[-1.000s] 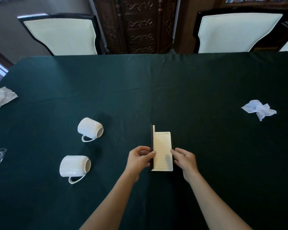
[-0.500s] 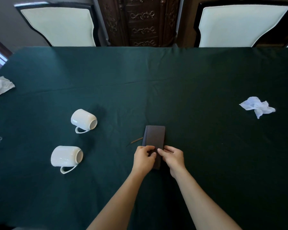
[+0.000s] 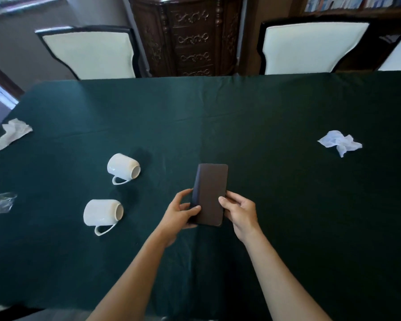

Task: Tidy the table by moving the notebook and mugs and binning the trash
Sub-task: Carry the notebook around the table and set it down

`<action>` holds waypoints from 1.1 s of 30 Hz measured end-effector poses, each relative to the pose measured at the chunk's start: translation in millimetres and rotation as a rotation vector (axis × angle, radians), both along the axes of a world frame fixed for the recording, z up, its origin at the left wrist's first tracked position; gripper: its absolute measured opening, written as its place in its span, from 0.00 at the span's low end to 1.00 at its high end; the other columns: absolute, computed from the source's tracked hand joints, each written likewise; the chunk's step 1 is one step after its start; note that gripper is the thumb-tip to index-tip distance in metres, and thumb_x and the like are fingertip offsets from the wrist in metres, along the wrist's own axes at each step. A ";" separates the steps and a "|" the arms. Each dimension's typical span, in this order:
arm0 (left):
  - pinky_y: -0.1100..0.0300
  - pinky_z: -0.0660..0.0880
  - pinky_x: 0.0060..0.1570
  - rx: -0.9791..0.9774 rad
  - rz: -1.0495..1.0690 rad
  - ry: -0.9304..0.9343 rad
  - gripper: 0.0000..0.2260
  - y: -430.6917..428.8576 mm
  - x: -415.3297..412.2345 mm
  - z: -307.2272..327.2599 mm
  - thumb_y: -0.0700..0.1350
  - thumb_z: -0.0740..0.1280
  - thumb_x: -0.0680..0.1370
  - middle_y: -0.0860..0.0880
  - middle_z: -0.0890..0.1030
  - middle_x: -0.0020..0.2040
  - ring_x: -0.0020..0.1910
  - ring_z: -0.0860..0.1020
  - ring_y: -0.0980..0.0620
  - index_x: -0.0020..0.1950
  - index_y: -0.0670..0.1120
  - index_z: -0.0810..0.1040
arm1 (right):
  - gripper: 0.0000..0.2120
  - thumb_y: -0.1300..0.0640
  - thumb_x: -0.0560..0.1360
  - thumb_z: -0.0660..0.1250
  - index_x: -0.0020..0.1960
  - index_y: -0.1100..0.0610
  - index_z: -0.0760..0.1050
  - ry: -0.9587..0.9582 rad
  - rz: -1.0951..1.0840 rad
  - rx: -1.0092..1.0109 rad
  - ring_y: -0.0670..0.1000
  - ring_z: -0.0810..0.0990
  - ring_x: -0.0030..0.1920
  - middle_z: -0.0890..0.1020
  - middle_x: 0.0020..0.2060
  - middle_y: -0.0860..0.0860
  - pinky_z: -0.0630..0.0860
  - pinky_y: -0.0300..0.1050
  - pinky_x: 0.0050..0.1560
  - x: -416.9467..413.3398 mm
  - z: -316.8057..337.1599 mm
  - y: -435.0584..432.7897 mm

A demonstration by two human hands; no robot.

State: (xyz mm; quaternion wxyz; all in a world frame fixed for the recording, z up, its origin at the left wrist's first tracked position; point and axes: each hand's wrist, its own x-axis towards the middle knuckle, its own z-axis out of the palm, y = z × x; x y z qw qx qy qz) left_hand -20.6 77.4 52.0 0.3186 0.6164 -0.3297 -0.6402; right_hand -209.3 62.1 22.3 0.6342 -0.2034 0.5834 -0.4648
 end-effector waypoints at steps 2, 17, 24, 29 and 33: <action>0.50 0.84 0.47 0.021 -0.035 0.092 0.21 3.9 1.1 8.3 0.40 0.71 0.80 0.47 0.87 0.59 0.56 0.87 0.46 0.70 0.57 0.73 | 0.16 0.69 0.75 0.73 0.62 0.63 0.82 -0.005 -0.020 -0.057 0.57 0.88 0.55 0.89 0.52 0.59 0.82 0.59 0.62 -5.1 14.1 14.4; 0.51 0.85 0.45 -0.091 -0.539 0.247 0.15 83.1 18.8 28.8 0.37 0.69 0.81 0.46 0.88 0.58 0.57 0.86 0.45 0.68 0.47 0.79 | 0.20 0.65 0.78 0.71 0.70 0.57 0.79 0.167 -0.390 -0.223 0.53 0.85 0.63 0.87 0.61 0.52 0.81 0.55 0.63 33.1 65.1 198.2; 0.48 0.85 0.47 -0.100 -0.783 0.282 0.16 140.3 4.0 34.9 0.37 0.70 0.81 0.46 0.88 0.58 0.58 0.86 0.44 0.68 0.47 0.79 | 0.13 0.64 0.77 0.73 0.59 0.50 0.85 0.196 -0.656 -0.168 0.54 0.87 0.58 0.89 0.55 0.53 0.84 0.45 0.53 55.9 71.0 299.9; 0.44 0.85 0.50 -0.114 -0.938 0.305 0.15 186.4 -26.5 47.8 0.37 0.69 0.81 0.46 0.88 0.58 0.58 0.86 0.44 0.67 0.48 0.81 | 0.13 0.62 0.76 0.74 0.55 0.46 0.87 0.213 -0.849 -0.162 0.52 0.87 0.57 0.89 0.55 0.53 0.84 0.45 0.54 55.6 79.9 361.4; 0.37 0.83 0.56 -0.133 -1.058 0.286 0.15 222.3 -55.6 55.4 0.38 0.69 0.81 0.47 0.88 0.58 0.58 0.86 0.45 0.67 0.48 0.81 | 0.14 0.65 0.78 0.72 0.56 0.48 0.87 0.234 -0.948 -0.173 0.52 0.88 0.56 0.89 0.54 0.53 0.83 0.43 0.51 43.8 87.0 408.4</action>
